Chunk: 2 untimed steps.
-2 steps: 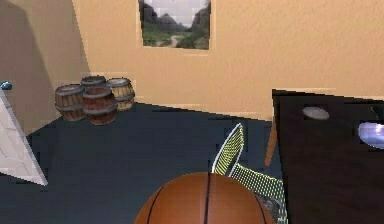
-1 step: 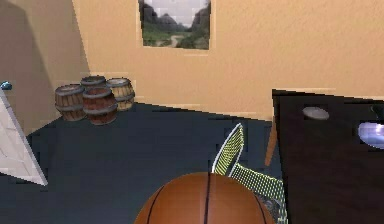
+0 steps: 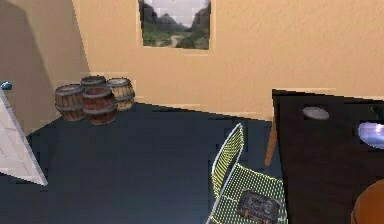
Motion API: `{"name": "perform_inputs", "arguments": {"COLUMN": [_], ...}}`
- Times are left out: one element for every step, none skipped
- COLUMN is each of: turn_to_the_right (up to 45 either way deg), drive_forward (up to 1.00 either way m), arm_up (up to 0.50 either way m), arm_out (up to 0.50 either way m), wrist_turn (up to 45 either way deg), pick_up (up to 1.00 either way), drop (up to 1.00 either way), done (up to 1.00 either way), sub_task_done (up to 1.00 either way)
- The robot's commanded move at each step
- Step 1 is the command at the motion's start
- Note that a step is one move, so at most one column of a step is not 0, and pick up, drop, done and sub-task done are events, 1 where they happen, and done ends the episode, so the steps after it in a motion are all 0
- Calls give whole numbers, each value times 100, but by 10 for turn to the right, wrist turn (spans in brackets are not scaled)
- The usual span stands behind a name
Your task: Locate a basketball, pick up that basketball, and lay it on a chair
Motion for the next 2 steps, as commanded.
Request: {"name": "perform_inputs", "arguments": {"turn_to_the_right": [0,0], "drive_forward": [0,0], "arm_up": [0,0], "arm_out": [0,0], "wrist_turn": [450,450], "pick_up": [0,0], "drop": [0,0], "done": [0,0], "sub_task_done": [0,0]}}
